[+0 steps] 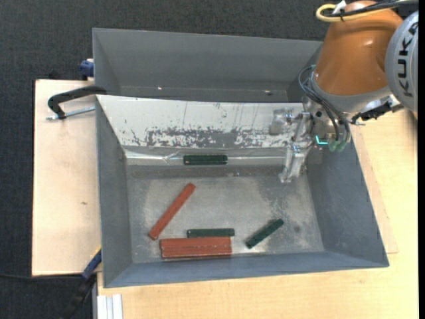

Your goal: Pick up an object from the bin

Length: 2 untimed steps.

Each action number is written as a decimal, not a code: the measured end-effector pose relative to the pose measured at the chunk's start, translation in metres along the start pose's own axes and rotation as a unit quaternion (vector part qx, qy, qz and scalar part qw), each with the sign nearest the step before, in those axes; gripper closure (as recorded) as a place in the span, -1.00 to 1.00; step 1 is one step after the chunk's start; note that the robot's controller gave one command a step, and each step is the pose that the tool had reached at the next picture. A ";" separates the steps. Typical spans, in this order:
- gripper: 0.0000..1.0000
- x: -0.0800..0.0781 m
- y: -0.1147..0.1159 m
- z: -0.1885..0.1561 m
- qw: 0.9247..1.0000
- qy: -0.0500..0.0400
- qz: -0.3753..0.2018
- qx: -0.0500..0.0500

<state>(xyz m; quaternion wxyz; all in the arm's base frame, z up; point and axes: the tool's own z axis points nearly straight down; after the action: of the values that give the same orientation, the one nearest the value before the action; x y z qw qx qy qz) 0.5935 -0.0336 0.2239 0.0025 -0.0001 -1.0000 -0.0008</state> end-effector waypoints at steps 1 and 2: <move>-1.00 -0.001 0.000 -0.005 1.000 -0.004 0.000 0.000; -1.00 0.039 -0.004 0.057 1.000 -0.006 -0.019 0.001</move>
Offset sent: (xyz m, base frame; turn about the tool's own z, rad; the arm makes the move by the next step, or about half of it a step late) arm -0.0869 -0.0084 -0.1272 -0.0791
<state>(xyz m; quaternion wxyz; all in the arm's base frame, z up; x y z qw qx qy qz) 0.5540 -0.0371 0.1675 -0.0031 0.0189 -0.9998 -0.0003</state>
